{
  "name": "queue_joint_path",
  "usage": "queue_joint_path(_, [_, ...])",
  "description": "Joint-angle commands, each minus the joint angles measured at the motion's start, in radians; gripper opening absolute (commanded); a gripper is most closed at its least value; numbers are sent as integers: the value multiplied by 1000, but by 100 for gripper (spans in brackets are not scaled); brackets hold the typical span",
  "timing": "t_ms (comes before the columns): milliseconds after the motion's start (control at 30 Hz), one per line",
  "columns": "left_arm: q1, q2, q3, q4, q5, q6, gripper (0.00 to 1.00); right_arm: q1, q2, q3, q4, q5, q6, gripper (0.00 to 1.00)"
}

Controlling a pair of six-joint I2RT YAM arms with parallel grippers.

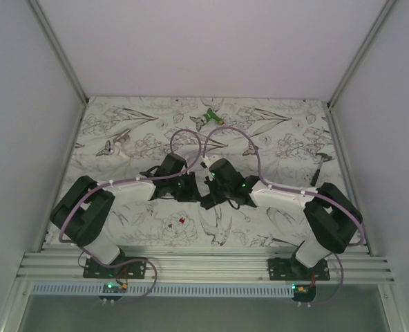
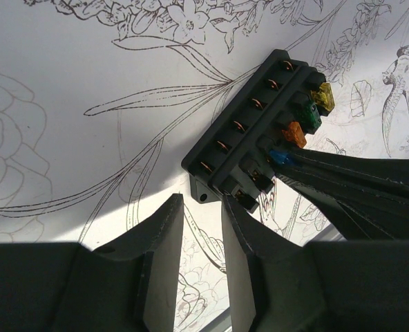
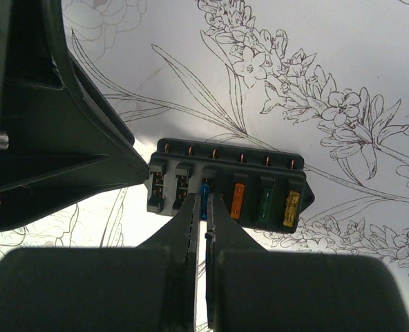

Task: Snap on the fuse box
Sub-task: Install the fuse at the fuse box base.

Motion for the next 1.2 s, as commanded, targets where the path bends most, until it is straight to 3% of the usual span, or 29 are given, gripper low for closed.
queue_joint_path(0, [8, 8, 17, -27, 25, -6, 31, 15, 24, 4, 10, 31, 21, 0])
queue_joint_path(1167, [28, 68, 58, -33, 17, -9, 28, 66, 43, 0, 0, 183, 157, 0])
